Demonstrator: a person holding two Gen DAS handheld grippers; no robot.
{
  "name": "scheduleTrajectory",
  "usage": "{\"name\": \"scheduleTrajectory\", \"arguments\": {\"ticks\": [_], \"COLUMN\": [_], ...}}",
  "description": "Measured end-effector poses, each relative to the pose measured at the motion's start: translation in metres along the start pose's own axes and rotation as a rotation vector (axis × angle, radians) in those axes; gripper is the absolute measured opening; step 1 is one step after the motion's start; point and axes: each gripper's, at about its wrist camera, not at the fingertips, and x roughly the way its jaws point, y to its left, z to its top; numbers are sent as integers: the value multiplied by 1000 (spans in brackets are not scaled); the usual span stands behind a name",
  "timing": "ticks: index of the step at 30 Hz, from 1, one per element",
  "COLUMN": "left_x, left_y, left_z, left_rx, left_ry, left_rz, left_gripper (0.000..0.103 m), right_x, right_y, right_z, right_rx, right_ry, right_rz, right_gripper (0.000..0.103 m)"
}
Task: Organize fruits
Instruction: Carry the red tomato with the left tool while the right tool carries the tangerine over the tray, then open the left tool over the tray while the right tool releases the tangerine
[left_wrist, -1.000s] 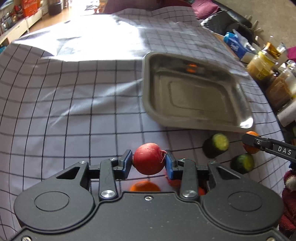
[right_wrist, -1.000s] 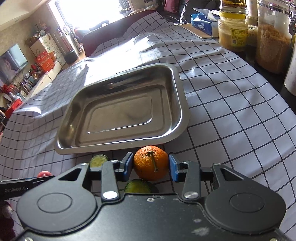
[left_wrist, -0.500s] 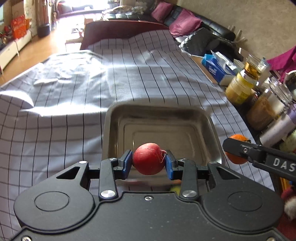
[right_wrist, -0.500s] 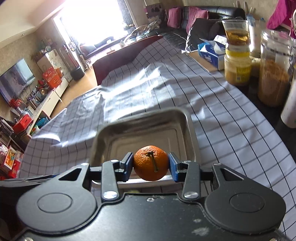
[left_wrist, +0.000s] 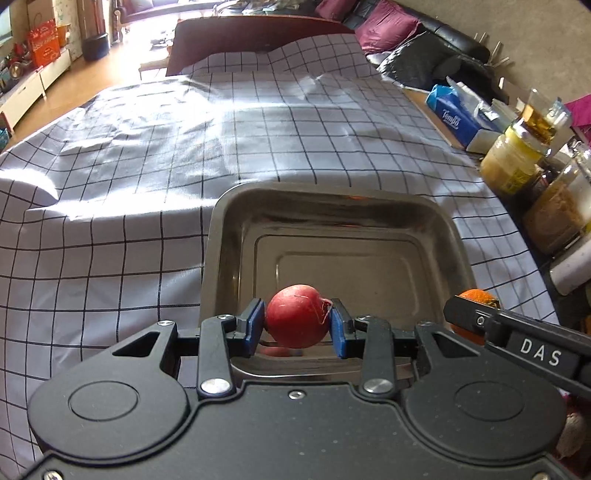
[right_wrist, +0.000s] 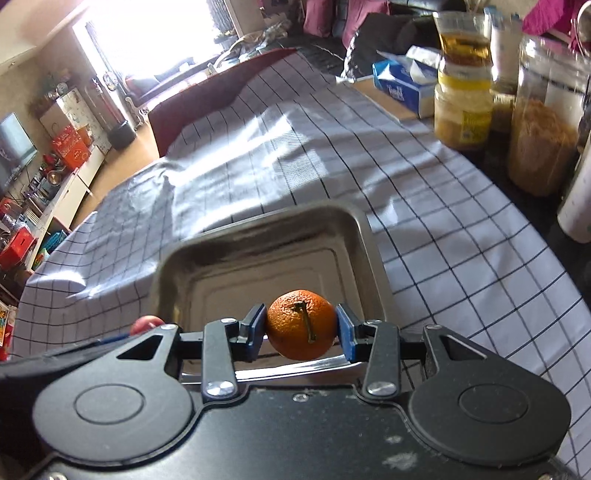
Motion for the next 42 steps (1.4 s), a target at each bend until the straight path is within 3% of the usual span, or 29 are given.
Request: {"name": "scheduleTrajectory", "arguments": {"ticks": [16, 29, 42], "left_x": [19, 16, 14], "left_y": [1, -2, -4], "left_z": [1, 0, 0], "left_rx": [-1, 14, 19], "left_ry": [38, 15, 7], "left_rz": [38, 56, 60], "left_gripper": [46, 47, 48], "right_x": [7, 15, 8], "right_y": [4, 3, 4], "right_z": [-2, -3, -4], "right_rx": [-36, -33, -37], "right_ry": [-29, -14, -58], "right_rz": [4, 7, 12], "right_gripper": [43, 43, 45]}}
